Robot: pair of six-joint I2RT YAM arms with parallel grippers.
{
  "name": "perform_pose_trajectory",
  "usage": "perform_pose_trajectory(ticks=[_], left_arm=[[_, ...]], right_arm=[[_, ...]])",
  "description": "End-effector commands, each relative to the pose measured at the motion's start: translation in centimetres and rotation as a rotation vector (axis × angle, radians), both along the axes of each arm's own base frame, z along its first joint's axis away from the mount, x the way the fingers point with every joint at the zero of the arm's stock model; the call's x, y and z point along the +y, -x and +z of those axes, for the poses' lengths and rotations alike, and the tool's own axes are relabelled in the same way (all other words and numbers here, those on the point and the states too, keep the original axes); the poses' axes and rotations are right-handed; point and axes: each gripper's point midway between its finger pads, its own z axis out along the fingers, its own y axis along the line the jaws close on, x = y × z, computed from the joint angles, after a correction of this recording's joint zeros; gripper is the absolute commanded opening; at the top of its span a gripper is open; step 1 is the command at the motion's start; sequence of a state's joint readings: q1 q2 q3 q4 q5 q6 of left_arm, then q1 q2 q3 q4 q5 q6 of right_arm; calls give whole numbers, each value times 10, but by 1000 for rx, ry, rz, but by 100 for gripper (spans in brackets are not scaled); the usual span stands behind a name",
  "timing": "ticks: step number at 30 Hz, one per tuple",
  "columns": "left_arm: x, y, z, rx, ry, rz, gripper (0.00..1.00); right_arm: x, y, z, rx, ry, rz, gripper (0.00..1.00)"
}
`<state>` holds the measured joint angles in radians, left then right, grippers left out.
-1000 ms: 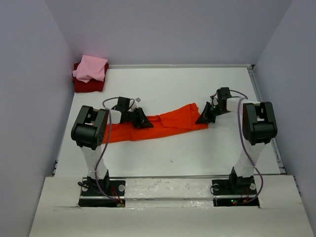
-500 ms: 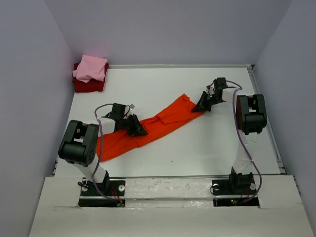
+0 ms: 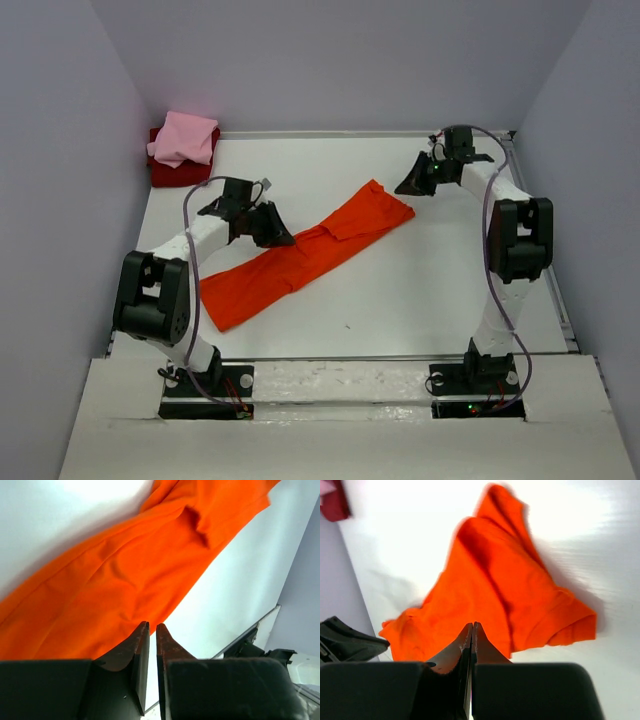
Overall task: Fold and stack the t-shirts
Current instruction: Rotate the tshirt 90 degrees
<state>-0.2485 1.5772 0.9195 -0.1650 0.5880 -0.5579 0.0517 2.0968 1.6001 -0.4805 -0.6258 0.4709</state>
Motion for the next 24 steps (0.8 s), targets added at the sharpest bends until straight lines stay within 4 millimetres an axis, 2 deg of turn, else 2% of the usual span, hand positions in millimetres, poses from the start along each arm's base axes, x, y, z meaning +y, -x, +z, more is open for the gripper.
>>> perform_pose_trajectory(ticks=[1, 2, 3, 5, 7, 8, 12, 13, 14, 16, 17, 22, 24], left_arm=[[19, 2, 27, -61, -151, -68, 21], [22, -5, 35, -79, -176, -73, 22], [28, 2, 32, -43, -213, -83, 22], [39, -1, 34, -60, -281, -86, 21], [44, 6, 35, -46, -302, -94, 21], [45, 8, 35, -39, -307, -100, 21], [61, 27, 23, 52, -393, -146, 16], [68, 27, 21, 57, -436, -137, 13], [71, 28, 20, 59, -454, -147, 12], [76, 31, 16, 87, -478, -148, 12], [77, 34, 15, 99, -482, -152, 10], [79, 46, 12, 129, -485, -163, 8], [81, 50, 12, 135, -488, -166, 8]], right_arm=[[-4, -20, 105, -314, 12, 33, 0], [-3, -23, 110, -326, 8, 35, 0], [-3, -24, 110, -323, 4, 38, 0], [0, -25, 104, -294, -14, 54, 0], [1, -27, 111, -290, -26, 42, 0], [1, -25, 120, -300, -24, 33, 0], [-4, -5, 119, -225, 2, 18, 0], [-5, -1, 115, -209, 11, 22, 0], [-8, 7, 103, -172, 27, 13, 0], [-7, 18, 93, -148, 51, 16, 0], [-10, 25, 78, -106, 68, 10, 0], [-2, 54, 36, 14, 93, 39, 0], [-1, 57, 23, 34, 117, 42, 0]])
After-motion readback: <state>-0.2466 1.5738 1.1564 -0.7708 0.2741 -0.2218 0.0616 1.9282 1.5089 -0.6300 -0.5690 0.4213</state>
